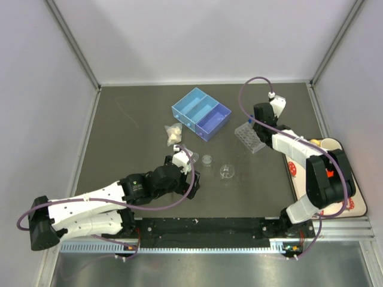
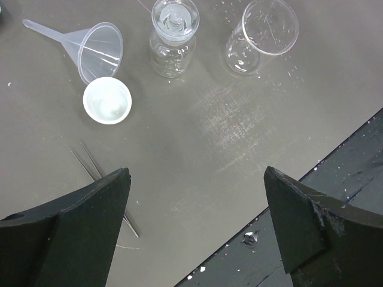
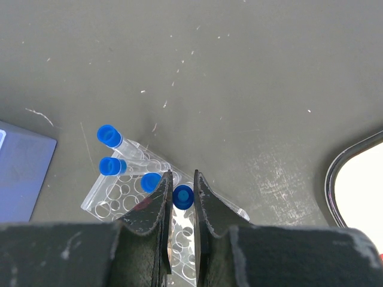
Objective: Organize the chemistry lab equipment
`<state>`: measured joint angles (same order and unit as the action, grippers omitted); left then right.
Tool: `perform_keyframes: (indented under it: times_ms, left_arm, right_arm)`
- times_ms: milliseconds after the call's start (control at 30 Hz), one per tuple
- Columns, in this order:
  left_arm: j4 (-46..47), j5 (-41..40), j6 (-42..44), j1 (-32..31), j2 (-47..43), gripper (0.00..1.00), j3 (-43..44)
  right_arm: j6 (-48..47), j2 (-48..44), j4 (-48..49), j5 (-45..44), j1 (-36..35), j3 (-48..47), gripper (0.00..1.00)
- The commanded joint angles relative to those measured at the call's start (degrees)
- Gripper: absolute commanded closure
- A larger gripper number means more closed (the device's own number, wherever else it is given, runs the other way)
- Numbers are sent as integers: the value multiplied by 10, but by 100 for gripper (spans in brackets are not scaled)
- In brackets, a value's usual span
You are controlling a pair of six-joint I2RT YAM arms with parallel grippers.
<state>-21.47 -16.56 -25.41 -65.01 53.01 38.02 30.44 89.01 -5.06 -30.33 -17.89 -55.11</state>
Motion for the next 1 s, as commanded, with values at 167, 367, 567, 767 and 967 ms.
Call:
perform_keyframes:
  times_ms: [167, 367, 567, 767, 967]
  left_arm:
    - [20, -7, 3, -3, 1, 1, 11]
    - [19, -7, 4, -3, 0, 1, 12]
    - [20, -4, 6, -3, 2, 1, 13]
    - [20, -1, 7, -2, 4, 1, 14]
    - [21, 1, 7, -3, 5, 1, 14]
  right_arm:
    - [-27, 22, -6, -34, -30, 1, 89]
    - [-37, 27, -9, -53, -45, -6, 86]
    - [-40, 25, -12, -58, -51, -8, 71]
    - [-39, 15, -17, -61, -52, -7, 69]
    - [-45, -14, -26, -66, -54, -11, 68]
